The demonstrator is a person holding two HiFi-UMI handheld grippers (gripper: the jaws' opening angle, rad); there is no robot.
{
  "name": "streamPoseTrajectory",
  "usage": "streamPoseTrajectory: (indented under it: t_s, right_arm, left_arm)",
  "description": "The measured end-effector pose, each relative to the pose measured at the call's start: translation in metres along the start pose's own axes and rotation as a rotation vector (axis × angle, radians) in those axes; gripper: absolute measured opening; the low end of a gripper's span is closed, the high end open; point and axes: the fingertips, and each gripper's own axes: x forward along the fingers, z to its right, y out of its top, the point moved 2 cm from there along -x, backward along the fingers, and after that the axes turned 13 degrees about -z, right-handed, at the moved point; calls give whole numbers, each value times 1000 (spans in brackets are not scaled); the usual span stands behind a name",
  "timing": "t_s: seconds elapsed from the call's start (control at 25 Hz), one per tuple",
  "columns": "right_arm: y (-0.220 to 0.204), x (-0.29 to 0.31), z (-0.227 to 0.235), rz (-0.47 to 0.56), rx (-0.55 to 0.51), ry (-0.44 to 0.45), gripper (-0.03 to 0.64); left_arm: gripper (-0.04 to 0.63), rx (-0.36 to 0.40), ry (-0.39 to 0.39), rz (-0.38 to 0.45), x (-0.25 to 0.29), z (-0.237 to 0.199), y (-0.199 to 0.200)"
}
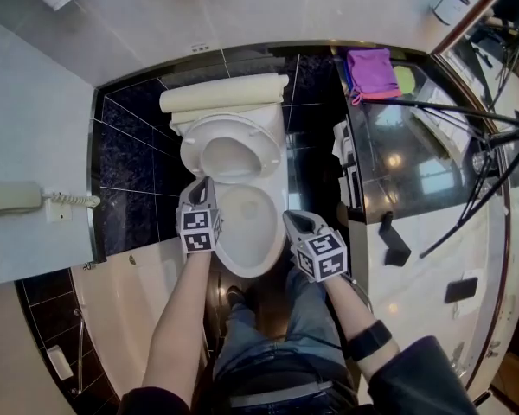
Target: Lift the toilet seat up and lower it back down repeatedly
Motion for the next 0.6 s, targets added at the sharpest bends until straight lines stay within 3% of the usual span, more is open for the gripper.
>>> streamPoseTrajectory:
  t_s: [0.4,0.6]
  right_arm:
    - [13,-55,-60,52,-90,-88,17]
    - [10,-89,-80,72,-123,-156,17]
  left_arm:
    - [-3,51,-91,60,-137,14,-19]
    - [-3,38,-131,88,-195,16,-35]
